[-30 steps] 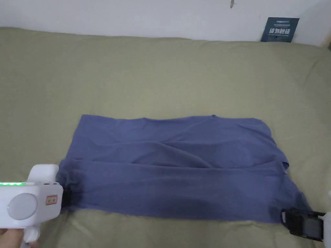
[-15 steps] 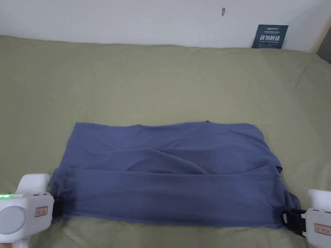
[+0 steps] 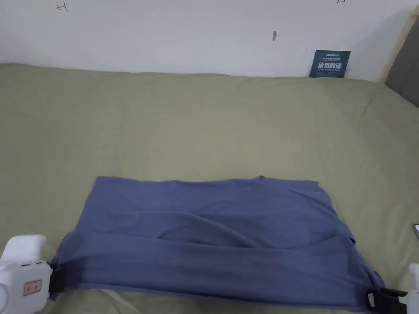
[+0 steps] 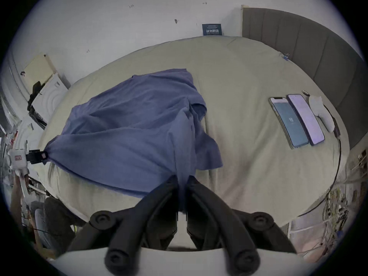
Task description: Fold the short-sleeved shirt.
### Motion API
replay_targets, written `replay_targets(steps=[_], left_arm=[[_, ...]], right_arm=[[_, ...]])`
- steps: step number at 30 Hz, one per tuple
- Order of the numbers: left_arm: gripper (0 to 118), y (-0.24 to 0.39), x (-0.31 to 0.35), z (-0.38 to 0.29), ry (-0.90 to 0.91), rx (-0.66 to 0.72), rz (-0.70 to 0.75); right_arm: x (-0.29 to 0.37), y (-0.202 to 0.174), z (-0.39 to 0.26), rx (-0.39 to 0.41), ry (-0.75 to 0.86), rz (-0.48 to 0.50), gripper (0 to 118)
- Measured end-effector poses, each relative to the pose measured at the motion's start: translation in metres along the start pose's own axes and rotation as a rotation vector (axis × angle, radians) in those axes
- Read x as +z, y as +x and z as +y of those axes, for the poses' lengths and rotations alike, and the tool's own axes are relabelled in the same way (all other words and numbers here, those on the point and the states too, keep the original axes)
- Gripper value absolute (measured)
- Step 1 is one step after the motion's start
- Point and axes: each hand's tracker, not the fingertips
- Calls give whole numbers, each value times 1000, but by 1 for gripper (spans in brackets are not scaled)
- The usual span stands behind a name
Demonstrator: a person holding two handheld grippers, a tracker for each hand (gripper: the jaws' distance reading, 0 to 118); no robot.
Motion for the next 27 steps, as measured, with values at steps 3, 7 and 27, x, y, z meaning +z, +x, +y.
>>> replay_targets(steps=[3, 7, 27], left_arm=[[1, -4, 15, -26, -10, 4, 4], [1, -11, 19, -48, -30, 31, 0], [0, 14, -20, 72, 114, 27, -33]], right_arm=[[12, -1, -23, 7, -22, 5, 6], [15, 0, -42, 12, -40, 3, 6], [-19, -48, 74, 65, 118, -33, 0]])
